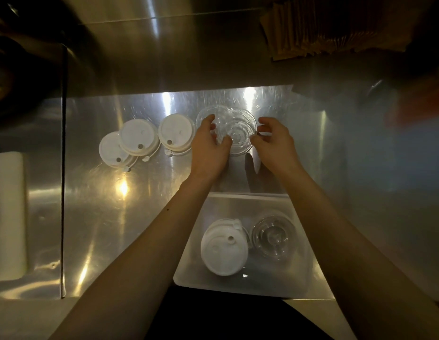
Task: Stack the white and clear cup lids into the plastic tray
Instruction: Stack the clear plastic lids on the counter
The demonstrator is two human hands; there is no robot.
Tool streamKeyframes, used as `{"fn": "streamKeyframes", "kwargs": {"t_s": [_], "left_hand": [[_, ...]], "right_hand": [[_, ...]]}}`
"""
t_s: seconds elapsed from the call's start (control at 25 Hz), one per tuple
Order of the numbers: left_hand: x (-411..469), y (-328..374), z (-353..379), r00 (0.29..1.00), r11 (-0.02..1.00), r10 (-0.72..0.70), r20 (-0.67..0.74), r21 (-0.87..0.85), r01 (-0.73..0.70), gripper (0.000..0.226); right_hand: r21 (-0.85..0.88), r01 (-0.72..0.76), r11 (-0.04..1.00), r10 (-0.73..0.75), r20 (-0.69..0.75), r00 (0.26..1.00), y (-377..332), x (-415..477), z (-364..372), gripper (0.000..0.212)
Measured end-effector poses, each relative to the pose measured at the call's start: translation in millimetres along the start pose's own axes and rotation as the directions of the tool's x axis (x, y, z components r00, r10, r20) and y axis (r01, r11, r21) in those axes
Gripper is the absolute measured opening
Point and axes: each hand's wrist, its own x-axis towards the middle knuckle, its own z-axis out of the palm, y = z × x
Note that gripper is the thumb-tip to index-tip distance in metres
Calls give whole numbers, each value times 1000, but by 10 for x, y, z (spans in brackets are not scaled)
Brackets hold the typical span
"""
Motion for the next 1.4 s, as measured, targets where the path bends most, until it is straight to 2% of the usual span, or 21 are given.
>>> {"fn": "streamKeyframes", "kwargs": {"t_s": [0.32,0.6,0.76,0.92,1.16,1.4], "left_hand": [[190,-54,-65,999,1000,10,-43,28,-9,60],[241,-142,-53,1000,984,5,-3,181,-5,69],[276,-203,-34,999,985,26,-18,173,-23,68],[284,-190,-12,999,993,44,-27,108,-40,65],[293,-140,2,999,994,22,26,104,-25,65],[380,-238,12,998,988,29,56,147,-37,48]], "right_hand": [[-86,32,996,-27,59,998,-200,182,251,45],[-74,39,996,-31,103,994,-131,243,396,24],[-61,48,997,-42,98,994,-83,285,430,10],[-57,59,997,-54,85,995,-57,313,424,24],[-124,50,991,-43,53,998,-50,316,349,27],[-181,63,982,-59,28,998,-72,275,311,28]]}}
